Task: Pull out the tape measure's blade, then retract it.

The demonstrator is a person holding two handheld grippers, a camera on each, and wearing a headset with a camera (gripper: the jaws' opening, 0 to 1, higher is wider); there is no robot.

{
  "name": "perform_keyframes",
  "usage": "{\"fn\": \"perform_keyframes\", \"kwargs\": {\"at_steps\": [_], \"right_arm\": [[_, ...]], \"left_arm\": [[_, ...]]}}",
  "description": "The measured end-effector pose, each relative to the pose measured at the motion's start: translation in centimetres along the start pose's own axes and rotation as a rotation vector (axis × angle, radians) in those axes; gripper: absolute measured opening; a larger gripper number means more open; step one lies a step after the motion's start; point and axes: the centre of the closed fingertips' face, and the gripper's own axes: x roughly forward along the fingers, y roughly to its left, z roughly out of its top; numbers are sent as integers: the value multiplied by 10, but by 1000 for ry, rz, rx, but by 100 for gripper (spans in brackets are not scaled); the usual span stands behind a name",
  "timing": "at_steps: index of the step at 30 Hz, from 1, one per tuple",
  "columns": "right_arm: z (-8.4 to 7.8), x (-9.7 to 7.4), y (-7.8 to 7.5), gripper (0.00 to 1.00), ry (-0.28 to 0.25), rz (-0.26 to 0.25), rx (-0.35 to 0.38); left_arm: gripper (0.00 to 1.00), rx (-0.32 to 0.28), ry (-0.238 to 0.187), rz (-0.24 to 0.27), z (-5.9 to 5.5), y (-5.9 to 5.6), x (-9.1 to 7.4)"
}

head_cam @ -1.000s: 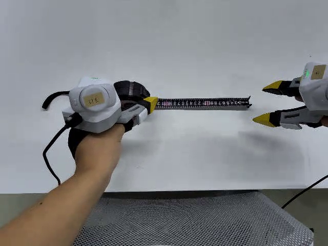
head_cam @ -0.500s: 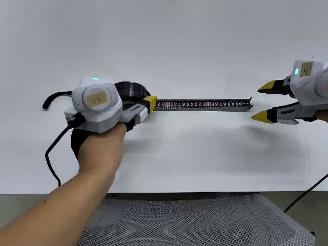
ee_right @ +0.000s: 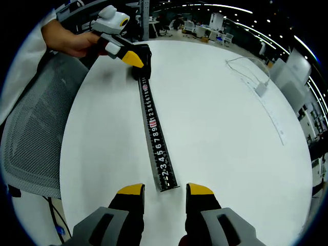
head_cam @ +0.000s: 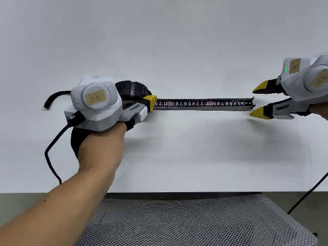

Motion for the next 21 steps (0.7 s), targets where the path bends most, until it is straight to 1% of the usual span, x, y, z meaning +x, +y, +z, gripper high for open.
{"fn": "perform_keyframes", "kwargs": {"at_steps": [7, 9, 21], "right_arm": [[-1, 4, -1, 25, 13, 27, -18], [-3, 6, -2, 23, 24, 34, -30], [-4, 11, -4, 16, 32, 65, -49]], "left_arm": [[61, -8, 1, 3, 0, 0, 0], [61, -13, 5, 0, 0, 0, 0], [61, -17, 7, -1, -1, 1, 1]]}}
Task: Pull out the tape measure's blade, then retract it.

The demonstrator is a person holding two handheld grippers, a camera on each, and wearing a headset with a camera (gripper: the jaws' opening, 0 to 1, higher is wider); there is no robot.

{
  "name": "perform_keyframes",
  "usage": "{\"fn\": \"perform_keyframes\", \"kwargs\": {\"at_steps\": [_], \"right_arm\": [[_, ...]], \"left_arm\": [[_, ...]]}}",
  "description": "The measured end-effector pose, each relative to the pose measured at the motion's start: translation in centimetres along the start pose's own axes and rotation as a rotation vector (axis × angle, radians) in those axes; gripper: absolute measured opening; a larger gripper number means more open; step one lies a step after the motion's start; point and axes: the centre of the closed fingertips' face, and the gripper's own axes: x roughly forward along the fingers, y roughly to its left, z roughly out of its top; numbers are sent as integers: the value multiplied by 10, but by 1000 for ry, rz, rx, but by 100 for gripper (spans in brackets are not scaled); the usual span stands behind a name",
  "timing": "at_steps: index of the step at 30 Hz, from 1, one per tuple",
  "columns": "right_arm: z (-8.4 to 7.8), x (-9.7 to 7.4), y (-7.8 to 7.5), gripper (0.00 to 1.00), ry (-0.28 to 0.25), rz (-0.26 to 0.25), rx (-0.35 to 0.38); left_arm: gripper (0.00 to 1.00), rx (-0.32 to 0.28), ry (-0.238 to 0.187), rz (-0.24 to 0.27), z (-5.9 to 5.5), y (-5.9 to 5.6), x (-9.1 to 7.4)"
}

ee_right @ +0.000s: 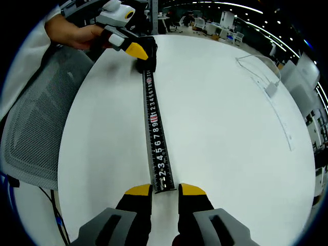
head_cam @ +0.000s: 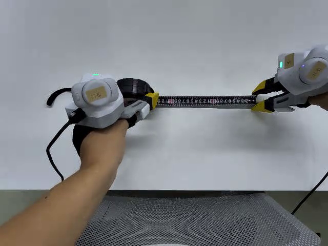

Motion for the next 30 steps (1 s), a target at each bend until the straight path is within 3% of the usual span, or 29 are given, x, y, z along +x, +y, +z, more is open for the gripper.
{"fn": "perform_keyframes", "kwargs": {"at_steps": [19, 30], "right_arm": [[0, 3, 3, 12, -11, 8, 14], [1, 4, 2, 11, -8, 14, 8]], "left_arm": [[62, -18, 9, 14, 0, 1, 1], [60, 6, 25, 21, -1, 3, 1]]}}
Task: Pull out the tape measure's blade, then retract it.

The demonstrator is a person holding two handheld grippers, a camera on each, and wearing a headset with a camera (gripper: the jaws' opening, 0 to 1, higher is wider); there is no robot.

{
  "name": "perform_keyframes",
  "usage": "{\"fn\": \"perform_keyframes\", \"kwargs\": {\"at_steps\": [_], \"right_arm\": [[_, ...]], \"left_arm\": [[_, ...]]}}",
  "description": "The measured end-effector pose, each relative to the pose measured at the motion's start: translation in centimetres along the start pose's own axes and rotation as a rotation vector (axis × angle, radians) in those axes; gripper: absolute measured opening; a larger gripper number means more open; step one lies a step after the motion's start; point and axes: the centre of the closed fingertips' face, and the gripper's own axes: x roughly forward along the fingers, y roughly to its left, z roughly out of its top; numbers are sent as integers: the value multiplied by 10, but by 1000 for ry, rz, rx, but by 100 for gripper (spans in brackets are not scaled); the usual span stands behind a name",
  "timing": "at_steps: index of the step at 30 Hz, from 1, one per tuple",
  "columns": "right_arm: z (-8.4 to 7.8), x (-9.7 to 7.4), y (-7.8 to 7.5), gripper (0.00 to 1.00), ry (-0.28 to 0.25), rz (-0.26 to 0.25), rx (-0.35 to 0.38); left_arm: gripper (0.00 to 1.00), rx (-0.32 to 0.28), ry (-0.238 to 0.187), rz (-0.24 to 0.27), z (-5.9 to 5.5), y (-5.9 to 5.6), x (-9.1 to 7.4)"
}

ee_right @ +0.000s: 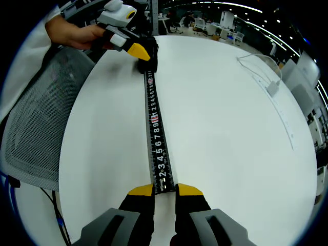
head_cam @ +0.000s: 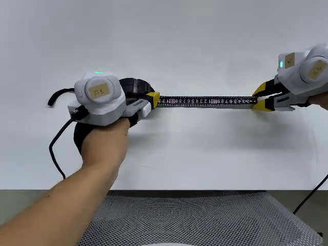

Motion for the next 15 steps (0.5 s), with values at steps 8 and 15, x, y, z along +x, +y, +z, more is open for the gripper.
{"fn": "perform_keyframes", "kwargs": {"at_steps": [8, 15], "right_arm": [[0, 0, 0, 11, -6, -5, 5], [0, 0, 0, 11, -5, -5, 8]], "left_arm": [[58, 3, 17, -3, -1, 0, 0], [59, -3, 19, -9, -1, 0, 0]]}}
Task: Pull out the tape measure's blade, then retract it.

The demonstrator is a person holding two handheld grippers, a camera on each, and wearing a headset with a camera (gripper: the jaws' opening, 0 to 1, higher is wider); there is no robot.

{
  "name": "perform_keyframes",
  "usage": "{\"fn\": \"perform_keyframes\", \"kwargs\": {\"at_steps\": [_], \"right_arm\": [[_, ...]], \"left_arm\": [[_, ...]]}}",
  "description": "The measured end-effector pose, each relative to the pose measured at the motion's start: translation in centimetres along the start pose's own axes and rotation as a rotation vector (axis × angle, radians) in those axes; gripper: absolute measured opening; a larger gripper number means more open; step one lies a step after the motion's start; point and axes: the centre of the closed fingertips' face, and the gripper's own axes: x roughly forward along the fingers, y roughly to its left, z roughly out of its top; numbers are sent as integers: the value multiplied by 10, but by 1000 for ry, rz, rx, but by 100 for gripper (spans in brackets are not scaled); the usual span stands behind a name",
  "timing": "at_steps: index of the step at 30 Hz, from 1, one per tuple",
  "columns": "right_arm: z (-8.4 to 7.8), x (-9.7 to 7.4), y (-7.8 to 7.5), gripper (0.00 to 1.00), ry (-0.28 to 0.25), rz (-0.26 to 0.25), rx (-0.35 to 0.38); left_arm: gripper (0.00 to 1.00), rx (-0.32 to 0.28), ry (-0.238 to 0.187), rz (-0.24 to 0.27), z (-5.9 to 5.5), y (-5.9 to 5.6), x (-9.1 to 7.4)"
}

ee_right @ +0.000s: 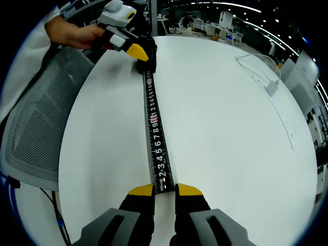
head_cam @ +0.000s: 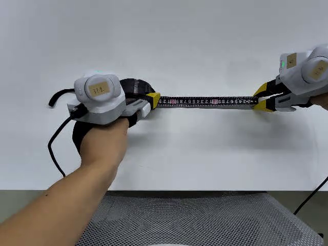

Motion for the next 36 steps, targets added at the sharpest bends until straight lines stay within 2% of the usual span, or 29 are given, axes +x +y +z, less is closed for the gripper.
{"fn": "perform_keyframes", "kwargs": {"at_steps": [20, 36], "right_arm": [[15, 0, 2, 11, -42, 2, 11], [40, 9, 2, 11, -85, 25, -3]], "left_arm": [[59, -17, 4, -23, -1, -1, -1], [59, -24, 4, -32, 0, 0, -1]]}}
